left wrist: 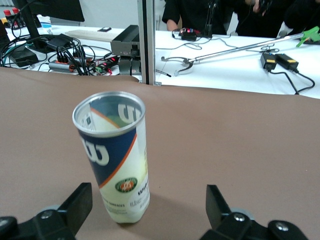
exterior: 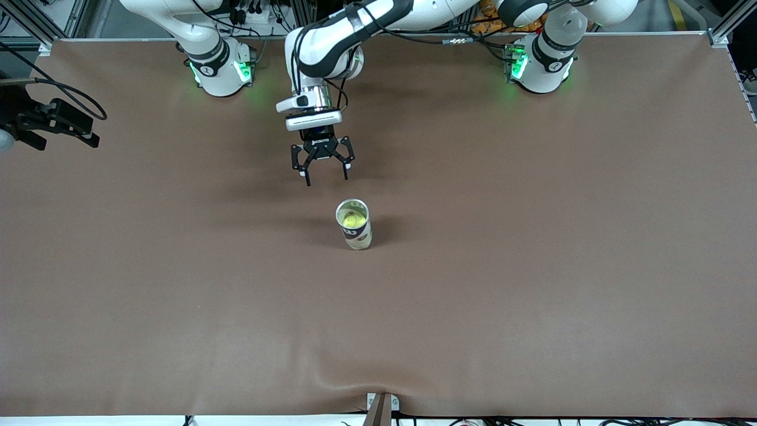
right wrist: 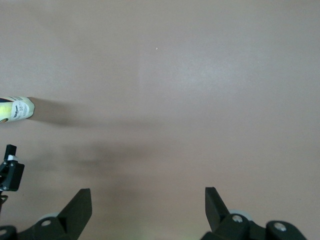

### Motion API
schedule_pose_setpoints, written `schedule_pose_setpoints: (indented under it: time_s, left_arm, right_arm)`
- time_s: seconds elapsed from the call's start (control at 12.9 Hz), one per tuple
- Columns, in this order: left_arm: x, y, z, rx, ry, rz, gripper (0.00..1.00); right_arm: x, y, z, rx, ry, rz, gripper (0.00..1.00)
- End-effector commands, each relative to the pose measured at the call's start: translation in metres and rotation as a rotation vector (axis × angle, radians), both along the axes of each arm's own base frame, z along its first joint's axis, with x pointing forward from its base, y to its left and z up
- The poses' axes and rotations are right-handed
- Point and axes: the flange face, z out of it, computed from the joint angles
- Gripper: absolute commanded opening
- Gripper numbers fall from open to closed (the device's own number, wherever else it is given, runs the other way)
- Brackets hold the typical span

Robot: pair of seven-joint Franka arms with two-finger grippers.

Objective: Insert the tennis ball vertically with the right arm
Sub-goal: 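Open the left gripper and lift it up off the can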

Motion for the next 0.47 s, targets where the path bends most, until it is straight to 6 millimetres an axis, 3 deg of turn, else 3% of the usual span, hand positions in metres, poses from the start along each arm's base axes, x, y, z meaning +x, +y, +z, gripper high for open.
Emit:
schedule_pose_setpoints:
  time_s: [0.0, 0.39]
  left_arm:
    - [0.032, 0.012, 0.04, -0.014, 0.097, -0.027, 1.0]
    - [0.098, 0.055, 0.108, 0.002, 0.268, -0.09, 1.0]
  right_arm:
    - [-0.009, -0.002, 0.003, 0.001, -0.008, 0.005, 1.0]
    - [-0.009, -0.004, 0.002, 0.001, 0.0, 0.001, 1.0]
